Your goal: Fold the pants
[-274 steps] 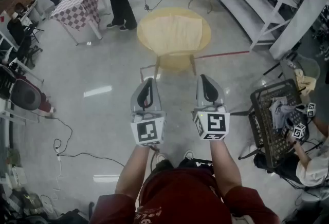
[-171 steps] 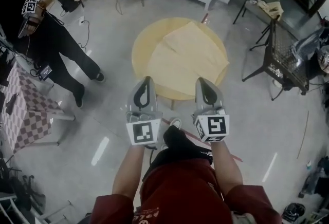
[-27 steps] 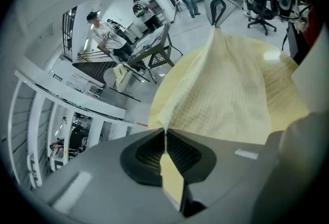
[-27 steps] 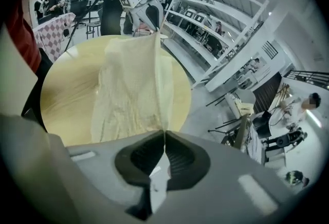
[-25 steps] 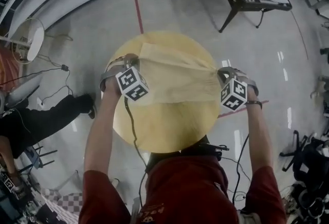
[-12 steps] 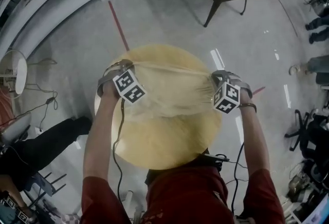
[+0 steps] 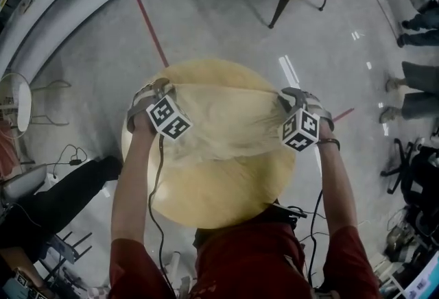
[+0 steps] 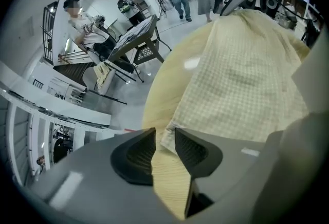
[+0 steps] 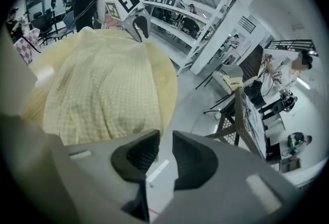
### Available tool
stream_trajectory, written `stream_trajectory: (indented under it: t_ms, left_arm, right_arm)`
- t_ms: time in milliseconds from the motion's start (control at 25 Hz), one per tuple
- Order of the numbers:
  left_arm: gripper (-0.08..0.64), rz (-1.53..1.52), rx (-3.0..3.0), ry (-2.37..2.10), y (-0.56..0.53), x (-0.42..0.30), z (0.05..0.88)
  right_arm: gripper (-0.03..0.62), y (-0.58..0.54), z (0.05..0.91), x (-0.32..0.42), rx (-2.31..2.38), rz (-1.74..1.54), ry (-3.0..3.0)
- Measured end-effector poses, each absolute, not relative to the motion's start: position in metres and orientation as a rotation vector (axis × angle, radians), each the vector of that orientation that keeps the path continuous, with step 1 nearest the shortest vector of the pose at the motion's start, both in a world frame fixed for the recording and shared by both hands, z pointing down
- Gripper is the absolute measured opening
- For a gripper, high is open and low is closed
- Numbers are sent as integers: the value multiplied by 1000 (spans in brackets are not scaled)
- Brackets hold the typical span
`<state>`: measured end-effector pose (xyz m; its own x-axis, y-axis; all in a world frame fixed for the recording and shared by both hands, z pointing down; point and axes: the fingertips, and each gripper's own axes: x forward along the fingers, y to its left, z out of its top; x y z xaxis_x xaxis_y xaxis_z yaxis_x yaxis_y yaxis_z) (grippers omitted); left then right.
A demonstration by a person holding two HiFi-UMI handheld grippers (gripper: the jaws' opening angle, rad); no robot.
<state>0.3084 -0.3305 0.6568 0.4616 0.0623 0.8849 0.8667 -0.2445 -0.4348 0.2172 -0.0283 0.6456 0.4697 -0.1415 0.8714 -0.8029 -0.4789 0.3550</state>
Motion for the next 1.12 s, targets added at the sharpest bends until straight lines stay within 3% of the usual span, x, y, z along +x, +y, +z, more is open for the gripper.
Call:
stream_trajectory:
  t_ms: [600, 1120]
  left_arm:
    - [149, -832, -1803, -743, -299, 263, 588]
    - [126, -449, -2643, -505, -185, 176, 462]
  right_arm:
    - [91, -27, 592, 200, 2161, 906, -742]
    - [91, -38, 463, 164, 2626, 380, -783]
